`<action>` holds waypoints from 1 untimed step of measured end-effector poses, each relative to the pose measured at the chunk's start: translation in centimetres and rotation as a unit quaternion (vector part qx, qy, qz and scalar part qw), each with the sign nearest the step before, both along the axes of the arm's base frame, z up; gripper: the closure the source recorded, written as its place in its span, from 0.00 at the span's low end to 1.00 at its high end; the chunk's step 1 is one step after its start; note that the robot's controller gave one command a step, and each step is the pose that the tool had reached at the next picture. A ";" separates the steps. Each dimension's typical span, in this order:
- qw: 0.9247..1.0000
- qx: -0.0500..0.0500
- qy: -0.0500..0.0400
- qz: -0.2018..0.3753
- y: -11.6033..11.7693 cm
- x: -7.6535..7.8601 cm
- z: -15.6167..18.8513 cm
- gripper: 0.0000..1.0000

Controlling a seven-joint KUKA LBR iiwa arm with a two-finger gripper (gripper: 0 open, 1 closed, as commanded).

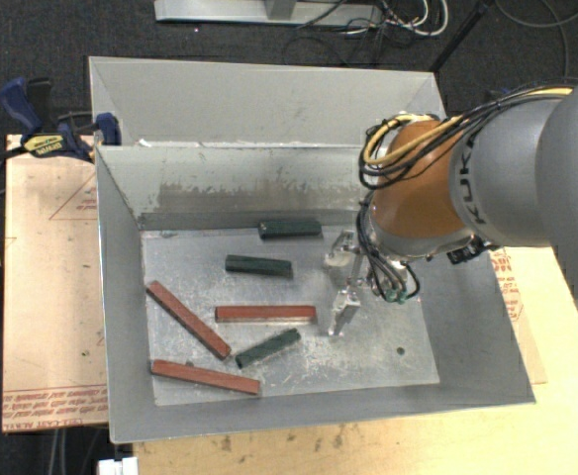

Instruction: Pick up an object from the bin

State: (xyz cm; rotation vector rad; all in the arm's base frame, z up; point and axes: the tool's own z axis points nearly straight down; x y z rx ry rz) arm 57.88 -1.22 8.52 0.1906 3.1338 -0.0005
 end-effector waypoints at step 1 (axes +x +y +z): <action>1.000 0.001 0.000 0.007 1.2 0.4 0.1 0.00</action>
Offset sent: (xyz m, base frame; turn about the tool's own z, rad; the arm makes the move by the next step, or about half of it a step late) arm 0.0154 0.0170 0.0392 0.0170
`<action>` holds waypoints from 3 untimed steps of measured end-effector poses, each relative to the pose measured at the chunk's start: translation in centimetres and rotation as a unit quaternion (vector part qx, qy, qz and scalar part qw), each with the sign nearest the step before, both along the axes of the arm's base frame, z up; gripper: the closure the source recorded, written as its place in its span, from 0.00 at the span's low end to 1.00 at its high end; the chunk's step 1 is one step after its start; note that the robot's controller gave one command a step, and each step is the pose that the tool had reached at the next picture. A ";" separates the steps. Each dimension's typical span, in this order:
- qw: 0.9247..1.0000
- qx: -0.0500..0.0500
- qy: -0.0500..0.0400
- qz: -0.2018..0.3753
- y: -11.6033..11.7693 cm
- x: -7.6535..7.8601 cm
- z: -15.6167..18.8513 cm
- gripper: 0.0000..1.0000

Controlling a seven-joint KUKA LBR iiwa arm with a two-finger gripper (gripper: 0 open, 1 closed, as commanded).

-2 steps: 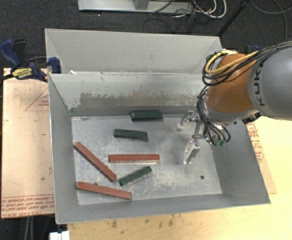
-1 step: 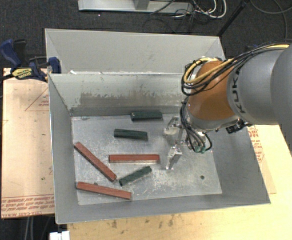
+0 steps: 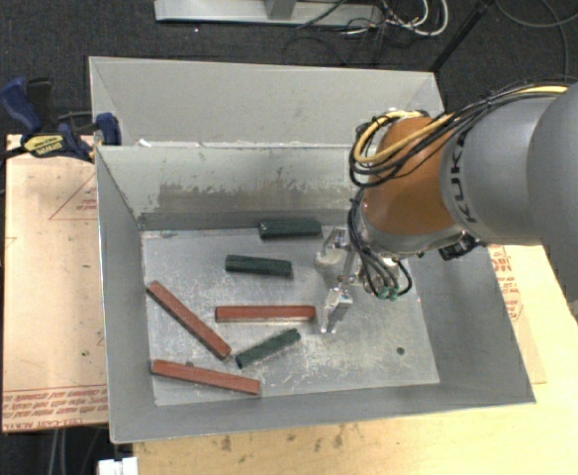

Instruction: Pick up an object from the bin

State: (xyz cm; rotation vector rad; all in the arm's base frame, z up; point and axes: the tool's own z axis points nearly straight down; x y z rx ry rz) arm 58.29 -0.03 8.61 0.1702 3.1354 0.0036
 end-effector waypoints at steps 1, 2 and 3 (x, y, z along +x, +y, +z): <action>1.000 -0.001 0.001 -0.004 0.3 0.8 2.6 0.00; 0.993 0.000 -0.001 0.119 7.1 -4.0 -0.5 1.00; 0.993 0.000 -0.001 0.119 7.1 -4.0 -0.5 1.00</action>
Offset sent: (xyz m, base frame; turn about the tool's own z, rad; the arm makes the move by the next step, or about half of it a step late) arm -0.0411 0.0691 -0.0063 -0.2371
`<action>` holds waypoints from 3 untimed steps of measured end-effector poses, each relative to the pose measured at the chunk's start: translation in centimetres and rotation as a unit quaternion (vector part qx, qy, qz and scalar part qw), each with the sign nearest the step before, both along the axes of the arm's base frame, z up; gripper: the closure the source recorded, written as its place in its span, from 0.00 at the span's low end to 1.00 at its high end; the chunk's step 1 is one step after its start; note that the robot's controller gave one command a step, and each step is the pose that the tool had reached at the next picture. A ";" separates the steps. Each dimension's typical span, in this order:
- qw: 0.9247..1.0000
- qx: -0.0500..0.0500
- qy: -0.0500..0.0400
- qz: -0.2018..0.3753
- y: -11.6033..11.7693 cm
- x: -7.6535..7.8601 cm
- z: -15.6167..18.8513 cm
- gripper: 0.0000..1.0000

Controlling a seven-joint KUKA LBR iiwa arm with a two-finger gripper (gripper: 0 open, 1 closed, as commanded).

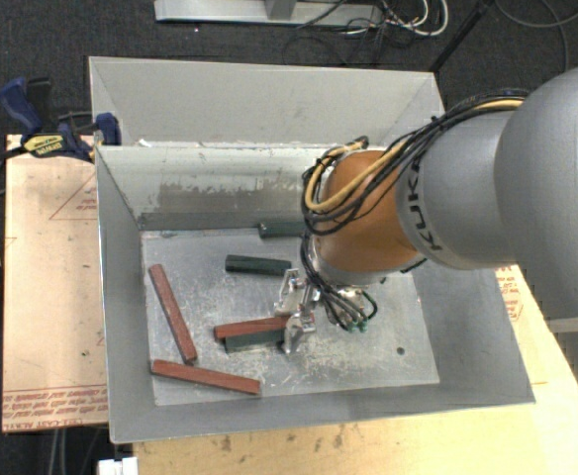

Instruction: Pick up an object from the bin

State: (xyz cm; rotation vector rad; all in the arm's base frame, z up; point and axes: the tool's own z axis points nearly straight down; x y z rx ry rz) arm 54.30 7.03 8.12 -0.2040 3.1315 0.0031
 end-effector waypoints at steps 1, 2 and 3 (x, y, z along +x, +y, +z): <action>1.000 -0.001 0.000 -0.001 0.0 1.4 13.6 1.00; 1.000 -0.001 0.000 -0.001 0.0 1.3 13.6 0.00; 1.000 -0.001 0.000 -0.001 0.1 1.3 13.6 1.00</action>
Offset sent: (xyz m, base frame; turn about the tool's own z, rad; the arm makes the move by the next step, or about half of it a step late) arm 0.0000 0.0000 0.0000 0.0000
